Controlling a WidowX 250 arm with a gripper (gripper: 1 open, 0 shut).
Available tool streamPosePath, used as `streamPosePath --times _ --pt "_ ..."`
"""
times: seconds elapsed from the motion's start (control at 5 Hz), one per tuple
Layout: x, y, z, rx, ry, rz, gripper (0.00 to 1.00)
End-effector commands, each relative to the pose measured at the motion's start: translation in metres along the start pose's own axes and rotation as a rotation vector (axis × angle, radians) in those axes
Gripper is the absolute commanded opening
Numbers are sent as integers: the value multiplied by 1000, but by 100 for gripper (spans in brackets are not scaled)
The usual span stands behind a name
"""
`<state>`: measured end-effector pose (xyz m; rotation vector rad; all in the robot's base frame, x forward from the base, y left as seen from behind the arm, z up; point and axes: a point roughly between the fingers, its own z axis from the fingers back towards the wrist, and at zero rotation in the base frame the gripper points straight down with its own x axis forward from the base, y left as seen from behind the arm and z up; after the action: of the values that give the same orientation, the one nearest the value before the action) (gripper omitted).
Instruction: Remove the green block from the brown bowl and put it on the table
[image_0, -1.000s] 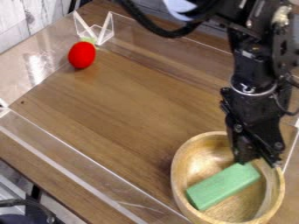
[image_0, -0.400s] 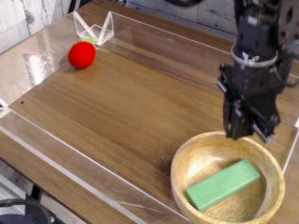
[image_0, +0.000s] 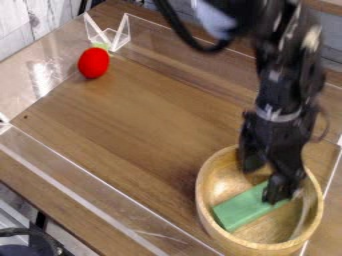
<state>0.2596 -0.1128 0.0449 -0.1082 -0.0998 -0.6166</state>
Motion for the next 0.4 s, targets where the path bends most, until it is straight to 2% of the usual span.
streamPosePath --times 0.0,0.2 --pt "5 4 -9 2 -58 7 100" --pt "7 6 -20 -15 -61 -56 0"
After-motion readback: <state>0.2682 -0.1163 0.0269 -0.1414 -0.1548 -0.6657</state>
